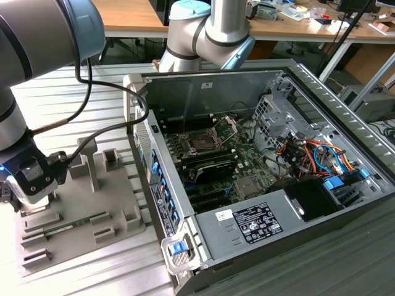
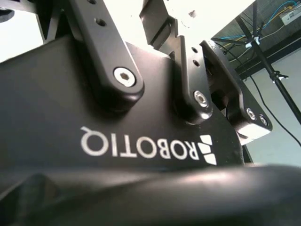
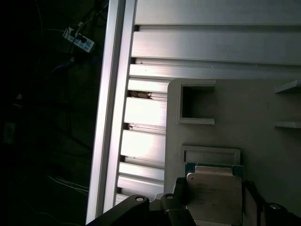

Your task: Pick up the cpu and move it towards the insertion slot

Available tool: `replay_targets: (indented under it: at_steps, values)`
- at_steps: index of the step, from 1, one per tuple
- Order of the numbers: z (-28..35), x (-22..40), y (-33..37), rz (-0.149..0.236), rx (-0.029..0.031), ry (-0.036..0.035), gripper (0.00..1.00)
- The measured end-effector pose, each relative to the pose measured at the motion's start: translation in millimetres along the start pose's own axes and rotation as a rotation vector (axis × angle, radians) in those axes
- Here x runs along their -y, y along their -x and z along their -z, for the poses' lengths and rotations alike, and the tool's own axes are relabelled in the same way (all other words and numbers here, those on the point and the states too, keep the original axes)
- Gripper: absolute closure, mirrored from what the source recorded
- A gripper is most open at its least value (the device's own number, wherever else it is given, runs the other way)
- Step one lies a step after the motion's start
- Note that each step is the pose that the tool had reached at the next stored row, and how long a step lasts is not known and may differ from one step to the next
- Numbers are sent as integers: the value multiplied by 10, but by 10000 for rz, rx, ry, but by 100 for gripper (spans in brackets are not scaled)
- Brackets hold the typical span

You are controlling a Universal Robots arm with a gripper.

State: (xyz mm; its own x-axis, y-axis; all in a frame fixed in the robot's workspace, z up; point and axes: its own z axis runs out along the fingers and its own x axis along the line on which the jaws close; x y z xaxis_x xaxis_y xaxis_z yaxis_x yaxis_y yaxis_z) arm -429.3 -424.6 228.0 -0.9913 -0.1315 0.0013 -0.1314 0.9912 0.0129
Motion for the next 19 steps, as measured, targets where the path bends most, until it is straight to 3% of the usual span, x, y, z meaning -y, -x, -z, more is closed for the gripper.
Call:
replay_targets:
  at_steps: [19]
  values:
    - [44, -1, 0, 0, -1, 0, 45]
